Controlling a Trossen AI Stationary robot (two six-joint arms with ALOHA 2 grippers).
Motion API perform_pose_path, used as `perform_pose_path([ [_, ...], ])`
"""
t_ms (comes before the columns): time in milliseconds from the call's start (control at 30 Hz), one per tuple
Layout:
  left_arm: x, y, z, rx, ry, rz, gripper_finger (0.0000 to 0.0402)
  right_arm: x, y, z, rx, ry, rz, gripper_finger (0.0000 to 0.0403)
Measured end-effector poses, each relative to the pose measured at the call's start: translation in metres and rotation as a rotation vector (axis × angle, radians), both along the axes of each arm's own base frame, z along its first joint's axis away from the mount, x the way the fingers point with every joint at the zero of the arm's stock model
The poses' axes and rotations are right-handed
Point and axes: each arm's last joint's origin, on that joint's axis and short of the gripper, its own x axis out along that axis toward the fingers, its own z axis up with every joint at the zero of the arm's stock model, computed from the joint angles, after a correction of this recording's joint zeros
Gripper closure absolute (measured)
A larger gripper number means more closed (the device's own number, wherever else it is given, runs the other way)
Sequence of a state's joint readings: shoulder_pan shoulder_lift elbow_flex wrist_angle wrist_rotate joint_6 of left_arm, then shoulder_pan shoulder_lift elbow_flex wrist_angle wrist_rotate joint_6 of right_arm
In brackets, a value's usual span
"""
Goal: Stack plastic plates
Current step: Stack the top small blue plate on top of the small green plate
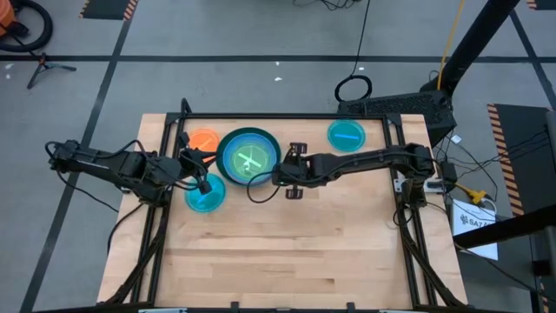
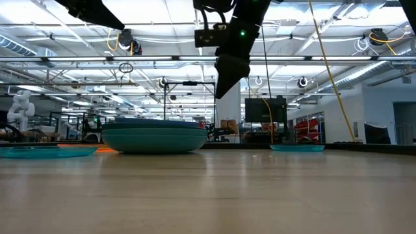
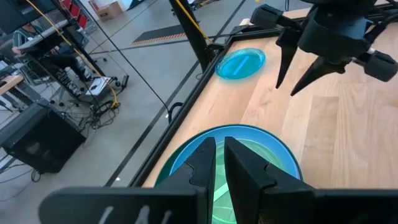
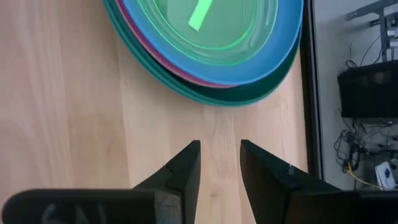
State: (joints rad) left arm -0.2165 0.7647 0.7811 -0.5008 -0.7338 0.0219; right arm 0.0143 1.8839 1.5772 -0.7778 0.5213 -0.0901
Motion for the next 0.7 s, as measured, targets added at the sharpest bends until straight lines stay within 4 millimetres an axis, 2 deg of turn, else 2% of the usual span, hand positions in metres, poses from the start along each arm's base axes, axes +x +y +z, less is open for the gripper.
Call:
perform_pose_path([
  [167,0.0,0.0,0.0,0.0,0.0,0.0,0.036,0.001,-0.001,0.001,0.032,-0.07,-0.091,0.0298],
  [433,0.0,0.0,0.0,0.0,0.0,0.0,0.036,-0.002,-0.006,-0.001,0.02,-0.02,-0.078,0.0298],
  [533,0.0,0.0,0.0,0.0,0.0,0.0,0.036,-0.003,-0.009,-0.001,0.035,-0.031,-0.125,0.0298],
  [700,0.0,0.0,0.0,0.0,0.0,0.0,0.036,-0.015,-0.022,-0.005,0.035,0.087,-0.172,0.0298],
])
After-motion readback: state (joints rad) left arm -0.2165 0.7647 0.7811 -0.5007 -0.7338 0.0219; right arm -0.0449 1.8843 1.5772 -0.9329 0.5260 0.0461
